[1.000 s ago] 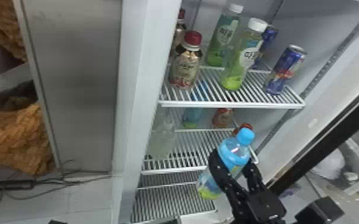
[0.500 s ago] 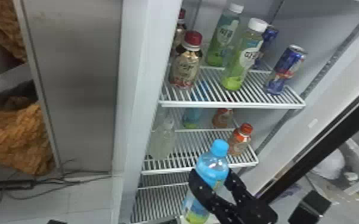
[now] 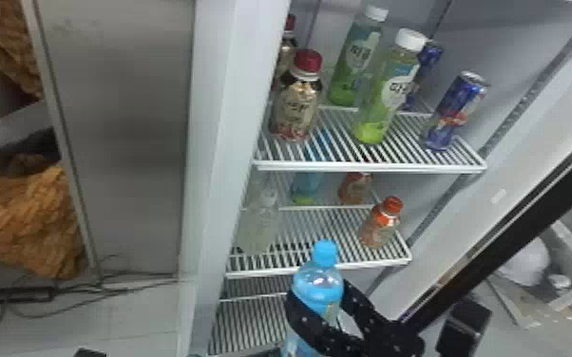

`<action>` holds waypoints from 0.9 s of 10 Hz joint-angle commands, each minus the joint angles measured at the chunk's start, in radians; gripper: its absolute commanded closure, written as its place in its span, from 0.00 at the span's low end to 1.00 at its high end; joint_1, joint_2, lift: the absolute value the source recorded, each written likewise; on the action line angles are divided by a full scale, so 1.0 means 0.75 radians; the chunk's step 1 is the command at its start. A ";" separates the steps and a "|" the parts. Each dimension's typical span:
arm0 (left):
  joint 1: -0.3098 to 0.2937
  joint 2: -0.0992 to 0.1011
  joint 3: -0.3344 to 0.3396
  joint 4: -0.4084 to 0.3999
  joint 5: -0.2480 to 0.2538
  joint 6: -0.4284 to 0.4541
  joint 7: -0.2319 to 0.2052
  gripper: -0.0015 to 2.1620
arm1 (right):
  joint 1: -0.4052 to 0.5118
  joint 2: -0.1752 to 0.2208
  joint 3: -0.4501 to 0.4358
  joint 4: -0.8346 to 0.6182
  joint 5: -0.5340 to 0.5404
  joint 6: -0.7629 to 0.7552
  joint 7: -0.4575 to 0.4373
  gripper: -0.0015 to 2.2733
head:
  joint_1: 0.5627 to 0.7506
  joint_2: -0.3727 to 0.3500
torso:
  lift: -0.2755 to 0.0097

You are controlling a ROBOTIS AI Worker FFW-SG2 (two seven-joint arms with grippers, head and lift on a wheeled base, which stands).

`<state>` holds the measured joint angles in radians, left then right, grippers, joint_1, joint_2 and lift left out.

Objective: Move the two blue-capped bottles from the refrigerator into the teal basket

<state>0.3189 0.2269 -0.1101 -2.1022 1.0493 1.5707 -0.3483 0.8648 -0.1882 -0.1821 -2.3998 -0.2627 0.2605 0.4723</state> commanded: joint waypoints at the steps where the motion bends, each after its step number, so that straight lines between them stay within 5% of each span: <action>1: -0.003 0.000 0.000 0.000 0.000 0.001 0.000 0.55 | -0.024 -0.033 0.038 0.014 -0.006 0.029 0.013 0.27 | 0.70 0.03 | 0.46; 6: -0.003 0.002 -0.009 0.000 0.000 0.001 0.000 0.55 | -0.054 -0.111 0.116 -0.045 -0.028 0.235 0.053 0.27 | 0.70 0.03 | 0.46; 9: 0.000 -0.002 -0.007 0.000 -0.002 0.001 0.000 0.55 | -0.171 -0.115 0.143 0.122 -0.053 0.297 0.119 0.27 | 0.70 0.03 | 0.46</action>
<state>0.3167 0.2266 -0.1152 -2.1022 1.0480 1.5707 -0.3482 0.7595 -0.2762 -0.0797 -2.3447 -0.2955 0.4799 0.5587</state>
